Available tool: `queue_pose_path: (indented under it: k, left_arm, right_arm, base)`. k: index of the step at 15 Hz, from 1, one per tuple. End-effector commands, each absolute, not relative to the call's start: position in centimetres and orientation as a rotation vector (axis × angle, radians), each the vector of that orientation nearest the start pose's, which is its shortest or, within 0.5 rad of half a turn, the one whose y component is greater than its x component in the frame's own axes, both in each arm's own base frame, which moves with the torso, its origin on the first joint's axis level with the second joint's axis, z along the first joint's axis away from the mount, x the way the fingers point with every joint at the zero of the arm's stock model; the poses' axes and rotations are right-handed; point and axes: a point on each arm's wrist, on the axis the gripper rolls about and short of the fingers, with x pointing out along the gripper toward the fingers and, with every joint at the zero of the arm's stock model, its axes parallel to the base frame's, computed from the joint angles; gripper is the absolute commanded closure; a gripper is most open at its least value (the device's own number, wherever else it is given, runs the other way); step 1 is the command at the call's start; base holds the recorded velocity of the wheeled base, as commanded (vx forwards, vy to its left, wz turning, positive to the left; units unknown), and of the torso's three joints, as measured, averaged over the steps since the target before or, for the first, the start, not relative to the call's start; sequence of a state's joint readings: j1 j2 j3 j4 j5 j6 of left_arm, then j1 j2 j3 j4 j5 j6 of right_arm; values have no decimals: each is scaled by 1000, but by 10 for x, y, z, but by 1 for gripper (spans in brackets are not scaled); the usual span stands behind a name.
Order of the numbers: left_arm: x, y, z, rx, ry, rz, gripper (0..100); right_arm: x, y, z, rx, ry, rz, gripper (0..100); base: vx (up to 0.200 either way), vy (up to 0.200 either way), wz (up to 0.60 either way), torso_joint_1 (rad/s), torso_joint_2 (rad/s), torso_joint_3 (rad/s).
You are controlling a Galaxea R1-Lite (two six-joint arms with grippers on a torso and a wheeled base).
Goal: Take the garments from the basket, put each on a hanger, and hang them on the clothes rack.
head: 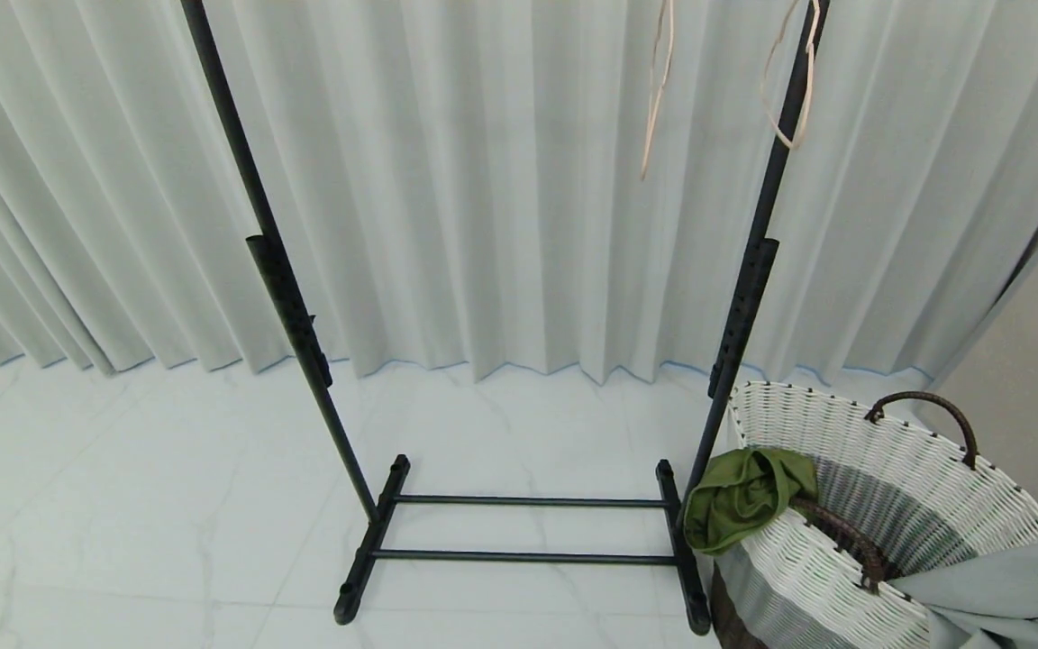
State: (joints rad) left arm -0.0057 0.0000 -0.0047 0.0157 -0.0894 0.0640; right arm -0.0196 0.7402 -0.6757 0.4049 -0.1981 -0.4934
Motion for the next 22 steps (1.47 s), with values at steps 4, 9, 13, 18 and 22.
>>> queue_pose_path:
  k: [4,9,13,18,22]
  left_arm:
    - [-23,-2,75,67,9,-97,0]
    - [-23,-2,75,61,11,-95,0]
    - [-23,-2,75,52,11,-95,0]
    - [-23,-2,75,55,11,-95,0]
    - [-23,-2,76,44,-1,-98,0]
  right_arm:
    - [46,-3,223,-535,477,-54,100]
    - [52,-1,245,-539,432,-30,100]
    - [30,0,283,-560,485,63,100]
    - [22,4,320,-555,552,317,100]
    - [40,26,328,-424,558,542,100]
  base:
    - [0,150,0,1,2,2]
    - [0,120,0,0,2,1]
    - [0,0,0,0,0,0]
    - [0,0,0,0,0,0]
    - [0,0,0,0,0,0]
